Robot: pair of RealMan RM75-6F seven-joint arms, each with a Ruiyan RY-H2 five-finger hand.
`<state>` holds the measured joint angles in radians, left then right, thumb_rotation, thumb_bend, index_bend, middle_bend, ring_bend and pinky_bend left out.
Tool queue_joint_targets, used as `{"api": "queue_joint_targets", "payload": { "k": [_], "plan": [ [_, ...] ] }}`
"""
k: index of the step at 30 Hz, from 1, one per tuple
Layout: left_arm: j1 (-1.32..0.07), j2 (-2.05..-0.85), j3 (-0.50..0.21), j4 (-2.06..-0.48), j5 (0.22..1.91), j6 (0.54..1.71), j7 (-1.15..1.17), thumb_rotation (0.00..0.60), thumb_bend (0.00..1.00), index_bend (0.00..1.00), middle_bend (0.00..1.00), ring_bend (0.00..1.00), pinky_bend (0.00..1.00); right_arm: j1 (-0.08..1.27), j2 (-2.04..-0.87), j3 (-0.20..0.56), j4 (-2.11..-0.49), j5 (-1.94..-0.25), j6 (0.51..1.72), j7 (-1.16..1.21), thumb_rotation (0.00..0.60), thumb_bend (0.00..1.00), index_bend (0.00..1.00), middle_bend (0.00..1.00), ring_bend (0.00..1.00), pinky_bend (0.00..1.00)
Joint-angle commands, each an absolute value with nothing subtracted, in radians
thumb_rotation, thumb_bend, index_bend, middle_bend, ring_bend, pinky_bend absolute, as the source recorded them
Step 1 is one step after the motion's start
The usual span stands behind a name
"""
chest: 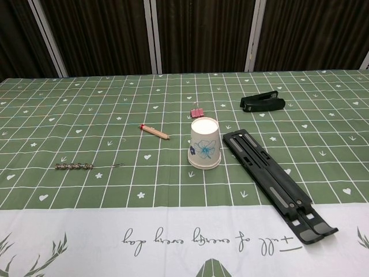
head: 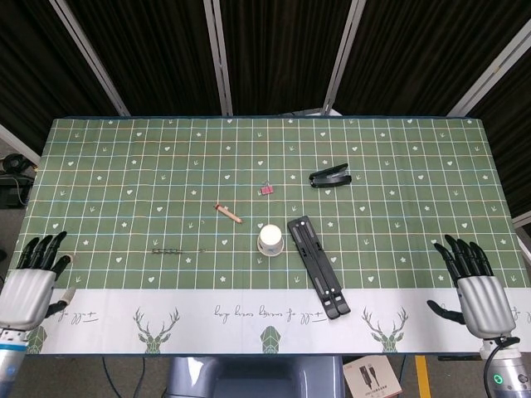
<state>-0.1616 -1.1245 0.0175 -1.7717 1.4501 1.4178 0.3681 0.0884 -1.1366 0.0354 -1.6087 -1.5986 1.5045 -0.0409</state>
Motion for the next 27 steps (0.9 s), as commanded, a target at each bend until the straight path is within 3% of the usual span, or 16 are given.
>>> {"api": "queue_joint_targets", "payload": {
  "k": [1,5,9,18,27],
  "plan": [
    [-0.229,-1.178,-0.044,-1.816,1.355,1.33,0.453,0.6,0.34,0.44,0.0,0.0,0.0,0.089,-1.134,0.034,-1.608,-1.6,1.504,-0.037,0.6,0.02,0.1,0.0,0.0,0.03],
    [-0.333,-1.279,-0.11,-1.82,1.248,1.243,0.638,0.6,0.38,0.48,0.0,0.0,0.0,0.085,-1.129,0.033,-1.606,-1.595,1.507,-0.019,0.6,0.02,0.1,0.0,0.0,0.03],
    [-0.388,-1.362,-0.147,-1.818,1.13,1.231,0.788,0.6,0.38,0.48,0.0,0.0,0.0,0.083,-1.123,0.032,-1.604,-1.594,1.508,-0.003,0.6,0.02,0.1,0.0,0.0,0.03],
    [-0.471,-1.472,-0.179,-1.794,0.961,1.233,0.961,0.6,0.38,0.49,0.0,0.0,0.0,0.079,-1.118,0.029,-1.602,-1.596,1.514,0.01,0.6,0.02,0.1,0.0,0.0,0.03],
    [-0.577,-1.623,-0.206,-1.671,0.823,1.251,1.086,0.6,0.37,0.49,0.0,0.0,0.0,0.081,-1.117,0.028,-1.603,-1.599,1.509,0.019,0.6,0.02,0.1,0.0,0.0,0.03]
  ]
}}
